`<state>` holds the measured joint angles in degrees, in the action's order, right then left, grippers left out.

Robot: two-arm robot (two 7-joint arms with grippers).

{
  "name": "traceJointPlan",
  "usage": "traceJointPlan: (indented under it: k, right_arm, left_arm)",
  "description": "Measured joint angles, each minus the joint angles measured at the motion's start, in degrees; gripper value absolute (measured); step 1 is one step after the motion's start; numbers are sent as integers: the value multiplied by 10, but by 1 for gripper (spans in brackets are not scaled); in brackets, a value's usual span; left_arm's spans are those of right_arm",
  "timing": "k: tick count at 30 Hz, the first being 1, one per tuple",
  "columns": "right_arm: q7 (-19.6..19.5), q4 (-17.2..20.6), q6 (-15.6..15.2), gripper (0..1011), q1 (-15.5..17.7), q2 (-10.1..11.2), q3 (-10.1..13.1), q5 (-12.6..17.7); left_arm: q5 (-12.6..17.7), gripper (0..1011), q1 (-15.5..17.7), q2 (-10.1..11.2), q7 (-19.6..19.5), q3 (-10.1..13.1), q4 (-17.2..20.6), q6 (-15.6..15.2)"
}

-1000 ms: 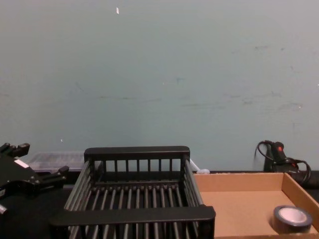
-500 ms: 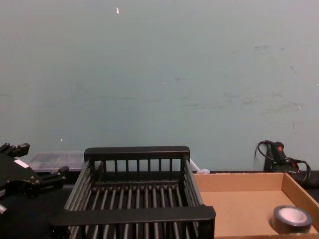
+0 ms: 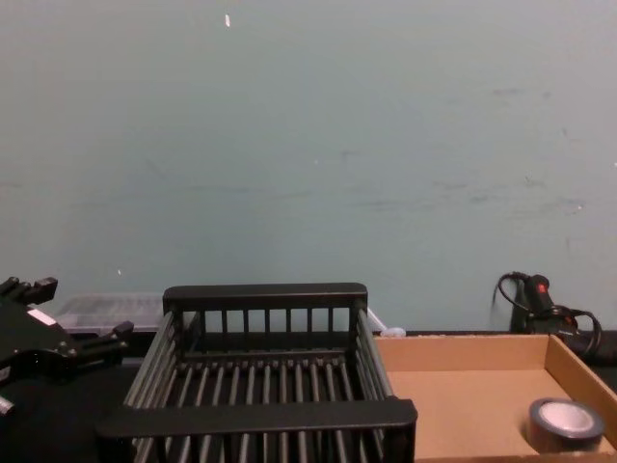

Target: Pick up the white tape and place it into the black box , Pick up the silver tape and place it into the brown box.

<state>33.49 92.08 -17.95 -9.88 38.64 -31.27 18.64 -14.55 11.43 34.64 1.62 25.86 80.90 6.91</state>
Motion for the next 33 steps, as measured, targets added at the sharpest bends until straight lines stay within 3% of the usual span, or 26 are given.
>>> traceJointPlan:
  k: [33]
  right_arm:
    - [17,-22,-1,1002,-21,-13,-24,-12]
  left_arm:
    - [0,1001,0,0,0,0,0,0]
